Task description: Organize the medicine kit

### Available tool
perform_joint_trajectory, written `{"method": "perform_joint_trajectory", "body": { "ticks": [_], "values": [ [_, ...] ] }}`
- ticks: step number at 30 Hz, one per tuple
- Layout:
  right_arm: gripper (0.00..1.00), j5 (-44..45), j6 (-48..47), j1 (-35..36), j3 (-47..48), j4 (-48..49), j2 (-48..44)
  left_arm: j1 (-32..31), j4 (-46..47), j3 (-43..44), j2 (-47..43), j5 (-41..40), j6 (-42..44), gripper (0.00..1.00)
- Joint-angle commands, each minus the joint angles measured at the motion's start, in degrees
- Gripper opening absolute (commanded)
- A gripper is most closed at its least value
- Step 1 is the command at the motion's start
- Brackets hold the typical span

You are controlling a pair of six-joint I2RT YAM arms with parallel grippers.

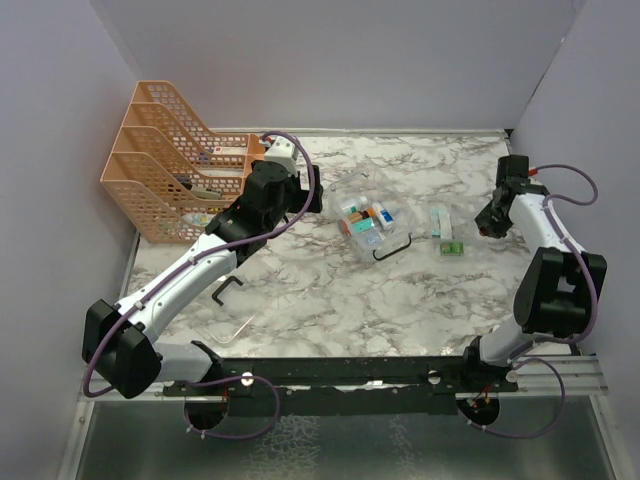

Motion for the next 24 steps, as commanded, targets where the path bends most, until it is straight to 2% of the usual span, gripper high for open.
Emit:
{"method": "perform_joint_trajectory", "body": {
  "ticks": [1,24],
  "values": [
    [0.22,-0.7,-1.1,-1.6,1.7,2.3,1.5,-0.4,0.7,-0.3,-1.7,-1.4,0.5,0.92],
    [0.22,-5.8,-6.3,-3.0,4.9,6.9,12.1,-0.4,1.2,-0.1,-1.4,-0.2,2.0,0.92]
  ]
}}
